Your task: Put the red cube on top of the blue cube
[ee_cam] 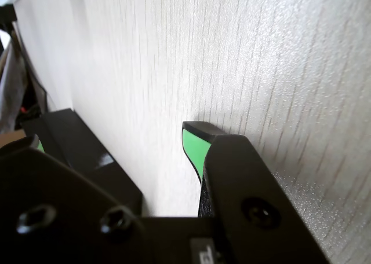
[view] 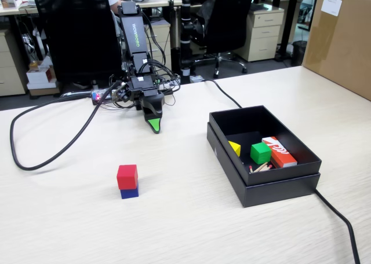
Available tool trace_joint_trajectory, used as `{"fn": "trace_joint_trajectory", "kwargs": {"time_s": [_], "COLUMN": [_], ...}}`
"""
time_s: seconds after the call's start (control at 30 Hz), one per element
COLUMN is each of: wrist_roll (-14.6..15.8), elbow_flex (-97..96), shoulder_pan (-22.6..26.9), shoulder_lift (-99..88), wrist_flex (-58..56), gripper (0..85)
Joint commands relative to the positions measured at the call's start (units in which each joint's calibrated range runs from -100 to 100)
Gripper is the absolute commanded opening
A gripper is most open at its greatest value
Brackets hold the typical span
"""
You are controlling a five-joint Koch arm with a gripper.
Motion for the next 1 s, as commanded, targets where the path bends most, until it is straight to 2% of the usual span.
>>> {"fn": "trace_joint_trajectory", "kwargs": {"time_s": [0.0,0.97], "wrist_roll": [0.0,0.0], "elbow_flex": [0.1,0.1], "shoulder_pan": [0.0,-0.5], "shoulder_lift": [0.0,0.1], "wrist_flex": [-0.8,-0.8], "gripper": [48.3,48.3]}}
